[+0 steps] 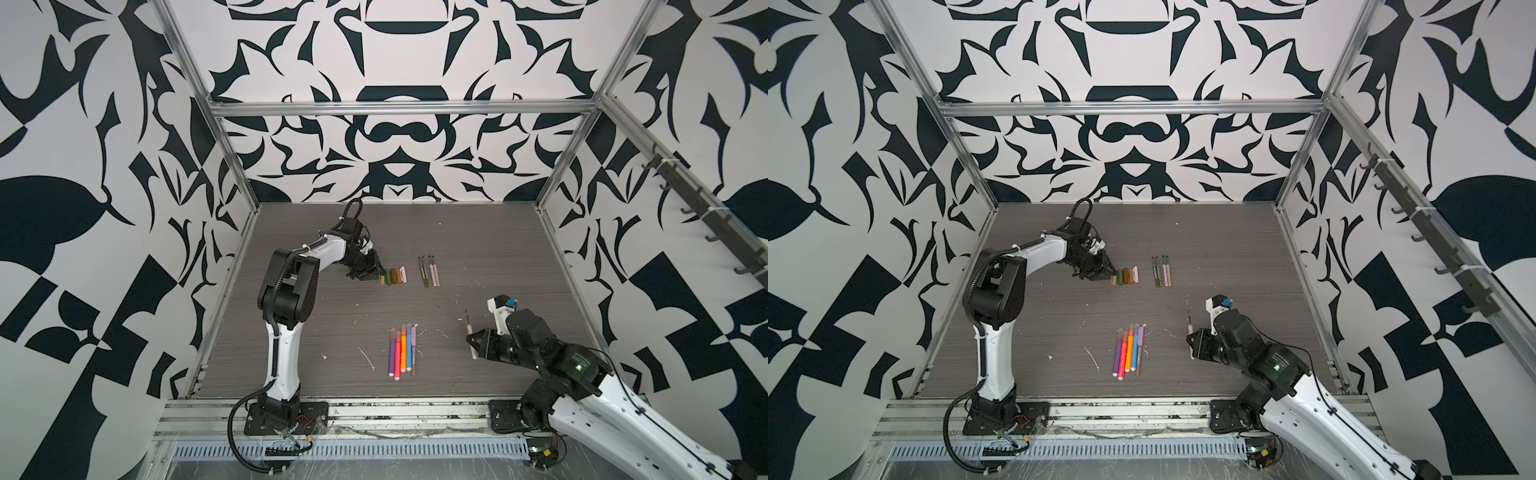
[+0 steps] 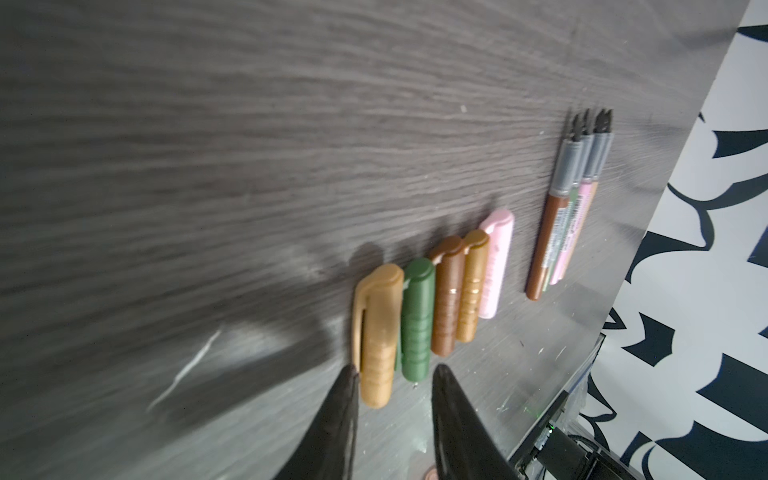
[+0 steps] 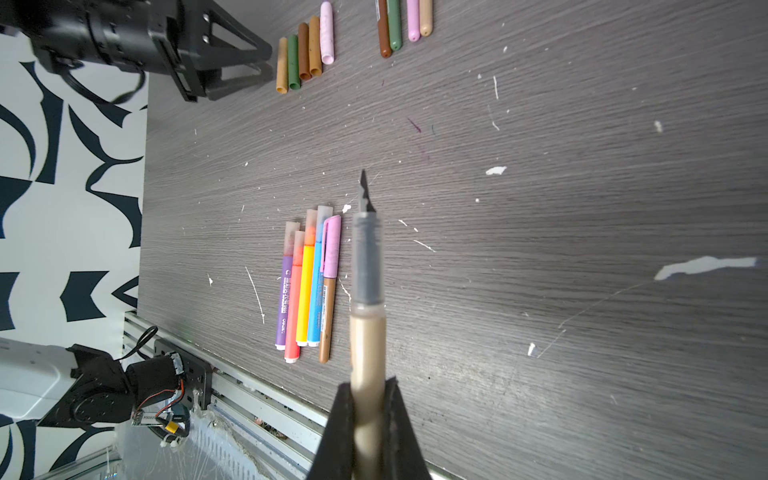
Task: Open the pen caps
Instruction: 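Lower the tan cap beside the green cap and open the left gripper, then carry the uncapped cream pen to the fountain pen row with the right gripper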
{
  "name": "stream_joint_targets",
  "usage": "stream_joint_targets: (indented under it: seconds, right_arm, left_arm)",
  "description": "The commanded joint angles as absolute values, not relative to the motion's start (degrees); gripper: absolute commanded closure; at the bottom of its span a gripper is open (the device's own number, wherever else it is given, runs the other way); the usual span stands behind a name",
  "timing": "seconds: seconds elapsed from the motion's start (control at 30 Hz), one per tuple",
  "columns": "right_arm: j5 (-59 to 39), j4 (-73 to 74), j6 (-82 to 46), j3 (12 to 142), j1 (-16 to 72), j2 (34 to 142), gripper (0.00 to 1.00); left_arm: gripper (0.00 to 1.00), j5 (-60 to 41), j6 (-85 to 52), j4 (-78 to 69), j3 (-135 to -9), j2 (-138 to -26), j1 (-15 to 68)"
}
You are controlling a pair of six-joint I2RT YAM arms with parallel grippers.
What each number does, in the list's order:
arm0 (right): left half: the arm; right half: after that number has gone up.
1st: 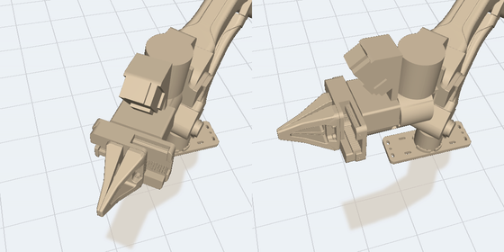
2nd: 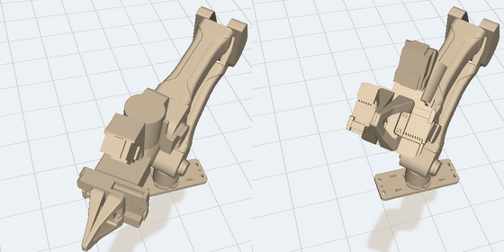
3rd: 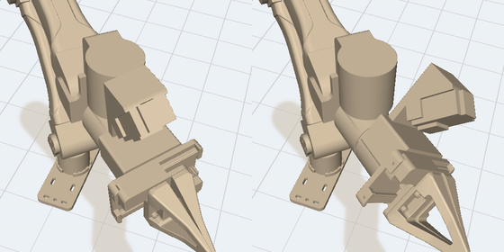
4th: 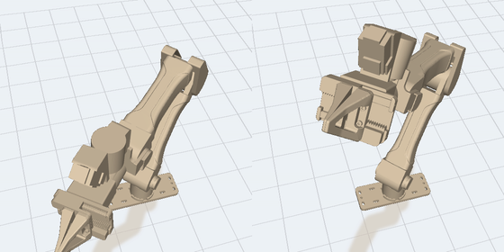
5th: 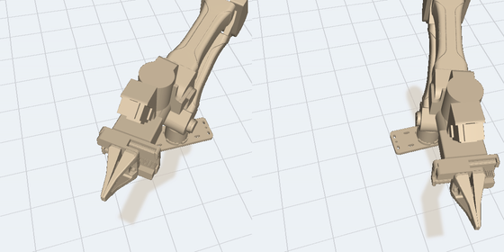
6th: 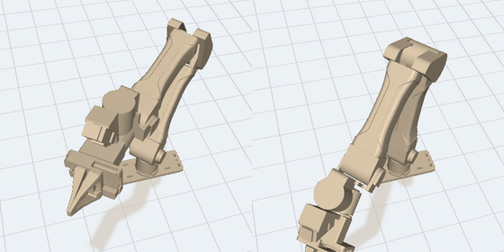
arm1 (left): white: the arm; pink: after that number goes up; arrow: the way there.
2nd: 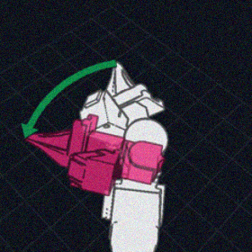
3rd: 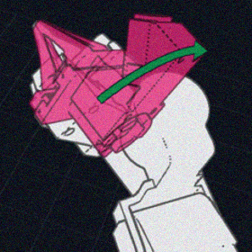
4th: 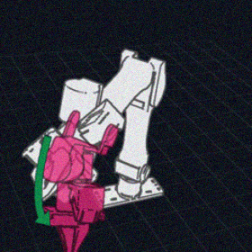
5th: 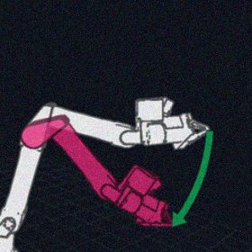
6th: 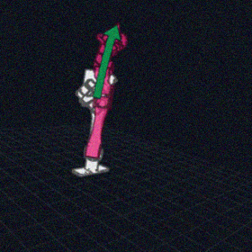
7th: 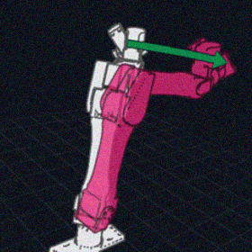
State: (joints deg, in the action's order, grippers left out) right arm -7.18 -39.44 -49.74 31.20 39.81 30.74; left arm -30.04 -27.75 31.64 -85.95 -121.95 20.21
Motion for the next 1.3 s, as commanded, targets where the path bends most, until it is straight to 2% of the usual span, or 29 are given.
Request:
stream_joint_targets:
  seconds: [0.0,0.9,1.1,1.17,1.27]
  right_arm:
    - [-5.79,-39.57,-49.47,32.09,39.59,29.87,1.0]
    - [-5.22,-39.62,-48.45,32.05,39.58,30.34,1.0]
    - [-2.02,-39.4,-38.79,36.7,38.54,39.76,1.0]
    - [-3.75,-36.65,-34.19,38.68,36.48,45.35,1.0]
    - [-11.31,-30.59,-28.09,41.76,30.84,54.32,1.0]
  left_arm:
    - [0.65,-31.08,-26.74,34.43,-87.89,-123.31,20.03]
    - [0.63,-32.67,-26.59,36.05,-88.77,-123.92,20.04]
    - [0.64,-29.44,-24.97,38.26,-88.8,-118.11,19.92]
    - [0.64,-29.19,-24.79,37.95,-88.5,-115.27,19.84]
    - [0.64,-29.5,-24.79,36.64,-87.43,-110.89,19.49]
